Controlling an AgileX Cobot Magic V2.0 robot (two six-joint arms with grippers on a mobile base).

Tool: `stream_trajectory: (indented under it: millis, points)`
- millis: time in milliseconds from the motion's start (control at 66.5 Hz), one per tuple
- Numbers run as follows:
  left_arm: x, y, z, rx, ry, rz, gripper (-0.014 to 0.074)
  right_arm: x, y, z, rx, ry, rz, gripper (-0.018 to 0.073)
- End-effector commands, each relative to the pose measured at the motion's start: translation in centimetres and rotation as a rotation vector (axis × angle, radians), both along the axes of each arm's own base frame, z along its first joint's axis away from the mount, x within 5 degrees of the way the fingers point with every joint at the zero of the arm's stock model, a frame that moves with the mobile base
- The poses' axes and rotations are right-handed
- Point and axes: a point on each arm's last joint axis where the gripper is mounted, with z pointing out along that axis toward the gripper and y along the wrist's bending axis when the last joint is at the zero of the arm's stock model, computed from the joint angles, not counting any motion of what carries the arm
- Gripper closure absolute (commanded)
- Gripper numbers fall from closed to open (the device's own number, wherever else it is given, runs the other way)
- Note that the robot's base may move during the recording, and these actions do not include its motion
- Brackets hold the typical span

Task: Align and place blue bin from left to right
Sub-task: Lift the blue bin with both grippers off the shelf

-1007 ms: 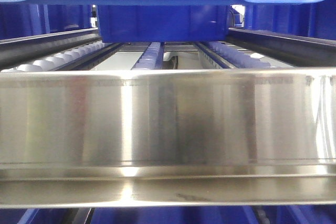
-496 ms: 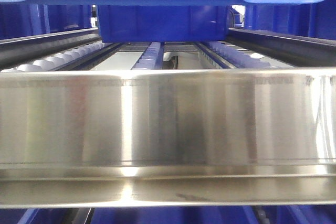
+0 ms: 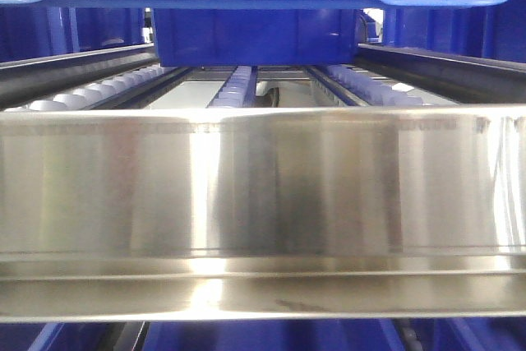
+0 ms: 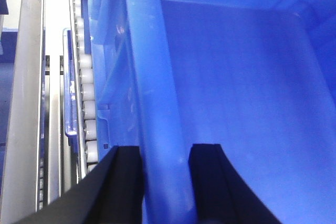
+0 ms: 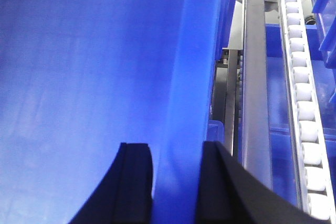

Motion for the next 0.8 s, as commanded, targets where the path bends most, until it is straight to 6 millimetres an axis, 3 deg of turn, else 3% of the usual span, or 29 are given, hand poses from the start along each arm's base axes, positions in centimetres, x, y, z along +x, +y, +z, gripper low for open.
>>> stream_trajectory:
  millis: [0, 782]
  points:
    - [-0.95, -0.97, 2.45, -0.139, -0.131, -0.044, 0.0708, -0.61, 0.77, 1.59, 0.099, -0.091, 0.049, 0.0630]
    - [-0.88, -0.99, 2.39, -0.139, -0.129, -0.044, 0.0708, -0.44, 0.81, 1.88, 0.110, -0.126, 0.048, 0.0630]
